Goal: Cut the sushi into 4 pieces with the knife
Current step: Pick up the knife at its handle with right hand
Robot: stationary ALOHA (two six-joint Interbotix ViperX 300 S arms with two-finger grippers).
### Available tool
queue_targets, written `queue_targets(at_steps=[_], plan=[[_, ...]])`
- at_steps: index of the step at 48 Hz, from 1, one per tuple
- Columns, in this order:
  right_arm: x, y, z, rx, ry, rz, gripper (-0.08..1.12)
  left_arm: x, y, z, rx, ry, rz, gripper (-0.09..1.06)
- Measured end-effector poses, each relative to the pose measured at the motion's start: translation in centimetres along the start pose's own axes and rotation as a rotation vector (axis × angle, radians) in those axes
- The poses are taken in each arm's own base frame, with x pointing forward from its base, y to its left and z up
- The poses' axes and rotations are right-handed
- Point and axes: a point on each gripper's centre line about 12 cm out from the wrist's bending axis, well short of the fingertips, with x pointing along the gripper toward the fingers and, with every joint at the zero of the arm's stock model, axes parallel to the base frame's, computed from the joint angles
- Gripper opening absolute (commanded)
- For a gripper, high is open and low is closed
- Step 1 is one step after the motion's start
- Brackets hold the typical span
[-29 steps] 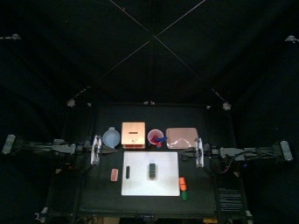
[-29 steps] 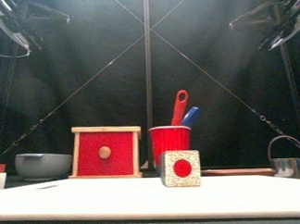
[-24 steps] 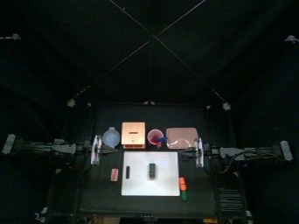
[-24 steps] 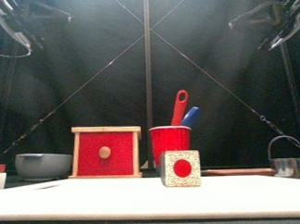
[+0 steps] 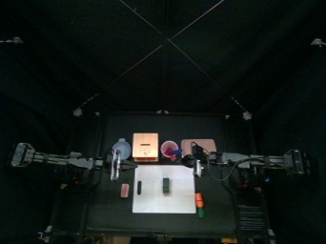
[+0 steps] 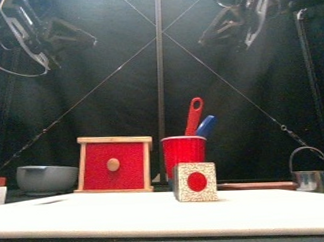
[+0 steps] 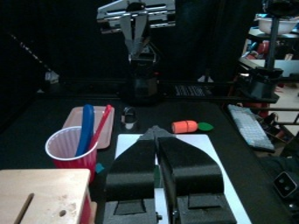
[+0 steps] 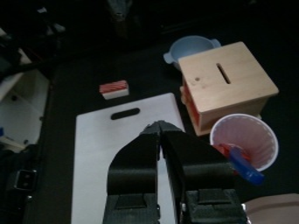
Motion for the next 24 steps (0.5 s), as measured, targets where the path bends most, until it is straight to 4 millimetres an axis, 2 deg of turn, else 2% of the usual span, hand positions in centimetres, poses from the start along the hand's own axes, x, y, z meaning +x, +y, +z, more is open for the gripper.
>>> queue_targets(at_steps=[7,13,24], plan=[[2.3,-0.8,1.2,-0.011,0.158,-0.038,0.76,0.2,0.1,-0.3,-0.037,0.013,0.013,0.42],[4.1,-1.2,1.6,-0.016,0.257,-0.060,0.94,0.2,0.1,-0.3,-0.049,0.014,0.017,0.42],[7.6,-2.5,0.7,-0.093,0.482,-0.120,0.95,0.2,0.1,-0.4,-0.048,0.014,0.016,0.42]])
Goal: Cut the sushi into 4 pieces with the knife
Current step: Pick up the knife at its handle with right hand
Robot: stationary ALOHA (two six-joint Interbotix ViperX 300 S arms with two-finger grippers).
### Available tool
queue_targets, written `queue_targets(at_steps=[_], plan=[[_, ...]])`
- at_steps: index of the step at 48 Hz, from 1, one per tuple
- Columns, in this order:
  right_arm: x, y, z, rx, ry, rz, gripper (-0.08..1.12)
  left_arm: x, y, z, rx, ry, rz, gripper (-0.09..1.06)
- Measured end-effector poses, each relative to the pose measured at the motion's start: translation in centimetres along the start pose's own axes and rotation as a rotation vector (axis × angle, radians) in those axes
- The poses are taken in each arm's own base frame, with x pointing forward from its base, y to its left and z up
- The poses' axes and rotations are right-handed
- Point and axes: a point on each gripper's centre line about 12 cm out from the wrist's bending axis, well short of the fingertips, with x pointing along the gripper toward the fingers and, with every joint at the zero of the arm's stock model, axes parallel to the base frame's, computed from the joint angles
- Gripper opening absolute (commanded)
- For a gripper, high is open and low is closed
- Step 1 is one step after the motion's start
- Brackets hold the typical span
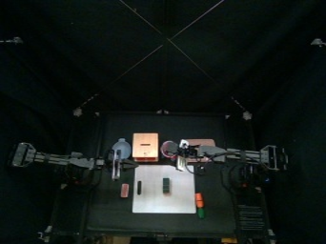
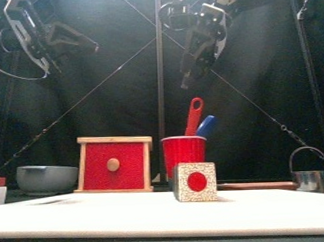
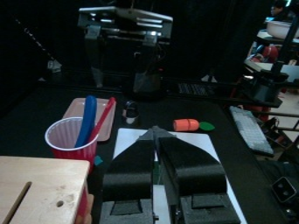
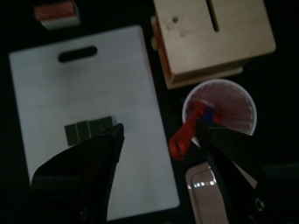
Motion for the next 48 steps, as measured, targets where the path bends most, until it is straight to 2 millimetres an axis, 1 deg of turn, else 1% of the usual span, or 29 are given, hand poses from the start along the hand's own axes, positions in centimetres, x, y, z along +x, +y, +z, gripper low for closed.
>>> queue_targets(at_steps=[11,26,34,48], plan=[[3.1,-0.6,-0.1,-0.089,0.226,-0.076,0.95,-0.1,0.0,-0.3,-0.001,0.008,0.001,0.42],[5.9,-0.5,-0.3,-0.191,0.427,-0.164,0.95,-0.3,0.1,-0.8,-0.005,0.021,0.005,0.42],[6.8,-0.4,-0.3,-0.216,0.485,-0.187,0.95,-0.4,0.2,-1.1,-0.015,0.029,0.010,0.42],[6.9,-0.5,-0.1,-0.225,0.505,-0.205,0.94,-0.5,0.3,-1.5,-0.019,0.038,0.013,0.42]])
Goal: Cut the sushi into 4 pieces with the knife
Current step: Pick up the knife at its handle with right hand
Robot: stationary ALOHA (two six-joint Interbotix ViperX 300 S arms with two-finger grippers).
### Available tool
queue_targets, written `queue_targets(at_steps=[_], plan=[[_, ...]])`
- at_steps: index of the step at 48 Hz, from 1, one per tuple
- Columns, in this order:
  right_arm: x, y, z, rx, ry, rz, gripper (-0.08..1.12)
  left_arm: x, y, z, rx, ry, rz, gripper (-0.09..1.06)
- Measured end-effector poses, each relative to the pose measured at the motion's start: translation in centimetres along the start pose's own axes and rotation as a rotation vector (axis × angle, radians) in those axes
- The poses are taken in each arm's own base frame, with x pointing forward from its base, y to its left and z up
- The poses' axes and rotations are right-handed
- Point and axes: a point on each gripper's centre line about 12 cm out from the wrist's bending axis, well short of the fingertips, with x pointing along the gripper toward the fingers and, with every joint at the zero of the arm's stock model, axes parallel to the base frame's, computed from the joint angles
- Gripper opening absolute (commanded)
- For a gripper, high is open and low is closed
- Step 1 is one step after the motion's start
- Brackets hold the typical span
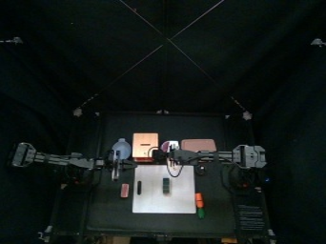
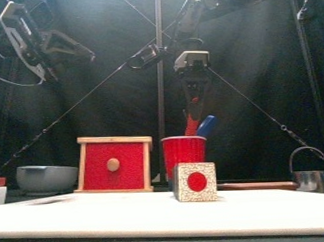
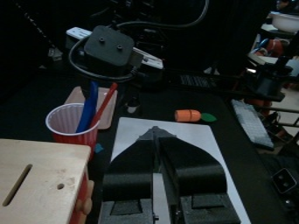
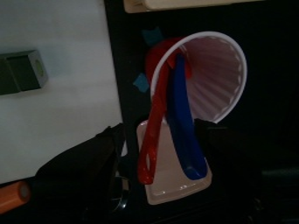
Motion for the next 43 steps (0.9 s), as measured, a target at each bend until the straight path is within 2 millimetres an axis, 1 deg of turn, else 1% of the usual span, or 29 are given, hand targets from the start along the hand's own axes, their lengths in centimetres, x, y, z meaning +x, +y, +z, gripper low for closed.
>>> queue_targets(at_steps=[7,12,15,23,26,30,36,43], plan=[[0.0,-0.2,0.0,-0.006,0.000,-0.016,0.94,0.0,0.0,0.0,0.000,-0.002,0.000,0.42],[0.1,-0.2,0.0,-0.007,0.005,-0.017,0.89,0.0,0.0,0.0,0.000,-0.002,0.000,0.42],[0.3,-0.2,0.0,-0.018,0.009,-0.018,0.82,0.0,0.0,0.0,0.000,0.000,0.000,0.42],[0.8,0.1,0.0,-0.075,0.035,-0.005,0.58,0.0,0.0,0.0,0.000,0.000,0.000,0.42],[1.1,0.1,0.0,-0.076,0.047,-0.004,0.51,0.0,0.0,0.0,0.000,-0.002,0.000,0.42],[1.1,-0.1,0.2,-0.077,0.050,-0.006,0.41,0.0,0.0,0.0,0.002,0.000,0.000,0.42],[0.8,-0.6,0.7,-0.069,0.042,-0.009,0.32,0.0,0.0,0.0,0.000,0.000,0.000,0.42],[-0.3,-0.9,1.4,-0.061,0.026,-0.010,0.23,0.0,0.0,-0.1,0.000,0.002,0.000,0.42]])
